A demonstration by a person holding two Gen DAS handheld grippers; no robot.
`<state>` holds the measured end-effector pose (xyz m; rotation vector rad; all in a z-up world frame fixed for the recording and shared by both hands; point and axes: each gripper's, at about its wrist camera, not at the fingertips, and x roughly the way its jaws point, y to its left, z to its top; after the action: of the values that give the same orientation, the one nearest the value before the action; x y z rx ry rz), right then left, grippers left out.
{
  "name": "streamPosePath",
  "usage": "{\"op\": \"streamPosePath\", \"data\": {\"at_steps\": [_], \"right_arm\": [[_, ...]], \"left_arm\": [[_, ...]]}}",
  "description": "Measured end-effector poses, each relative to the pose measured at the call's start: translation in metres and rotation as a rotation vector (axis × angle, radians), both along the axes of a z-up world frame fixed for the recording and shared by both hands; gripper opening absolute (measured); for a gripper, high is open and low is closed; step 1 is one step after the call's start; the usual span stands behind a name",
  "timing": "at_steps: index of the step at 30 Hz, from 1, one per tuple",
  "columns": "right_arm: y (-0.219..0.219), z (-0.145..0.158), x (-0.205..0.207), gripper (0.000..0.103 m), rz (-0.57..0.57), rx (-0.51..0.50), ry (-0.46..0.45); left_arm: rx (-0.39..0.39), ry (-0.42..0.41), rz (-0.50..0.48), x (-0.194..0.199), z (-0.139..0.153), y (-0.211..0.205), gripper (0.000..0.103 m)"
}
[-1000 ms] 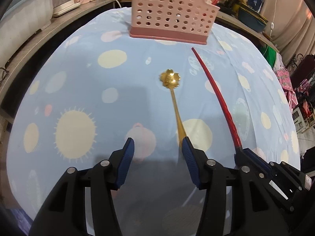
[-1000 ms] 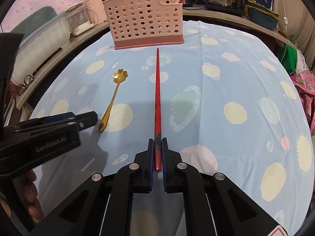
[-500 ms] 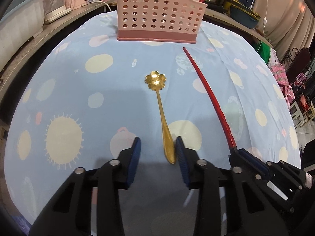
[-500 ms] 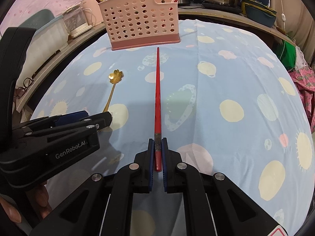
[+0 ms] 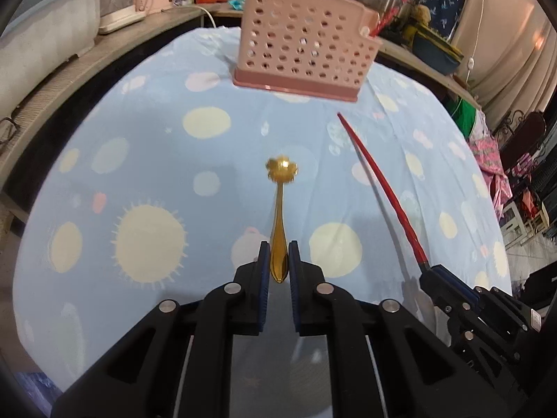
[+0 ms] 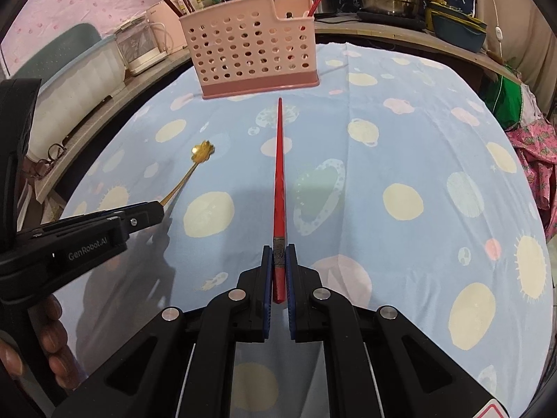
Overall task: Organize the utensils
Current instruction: 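Lift the red chopstick and gold spoon and lower them into the pink caddy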
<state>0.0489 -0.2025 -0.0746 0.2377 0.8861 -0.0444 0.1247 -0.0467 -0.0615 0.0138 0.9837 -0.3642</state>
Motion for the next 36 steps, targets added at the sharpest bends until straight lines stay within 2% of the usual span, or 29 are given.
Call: {"op": "streamPosePath", "data": {"at_steps": [7, 8, 9, 23, 36], "right_arm": [[-0.01, 0.038, -0.009, 0.007, -0.022, 0.023, -0.091], [-0.011, 0.045, -0.009, 0.007, -0.024, 0.027, -0.107], [-0.013, 0.052, -0.009, 0.007, -0.027, 0.032, -0.123], [-0.034, 0.124, 0.008, 0.007, -0.042, 0.081, -0.266], [-0.066, 0.191, 0.052, 0.007, -0.07, 0.084, -0.419]], "left_arm": [[-0.037, -0.083, 0.04, 0.001, 0.041, 0.016, 0.008], [-0.043, -0.092, 0.044, 0.001, 0.046, 0.017, 0.002], [-0.046, -0.099, 0.046, 0.003, 0.05, 0.019, 0.001], [-0.042, -0.165, 0.038, 0.021, 0.094, 0.017, 0.001], [-0.06, -0.315, 0.011, 0.063, 0.173, -0.001, 0.001]]}}
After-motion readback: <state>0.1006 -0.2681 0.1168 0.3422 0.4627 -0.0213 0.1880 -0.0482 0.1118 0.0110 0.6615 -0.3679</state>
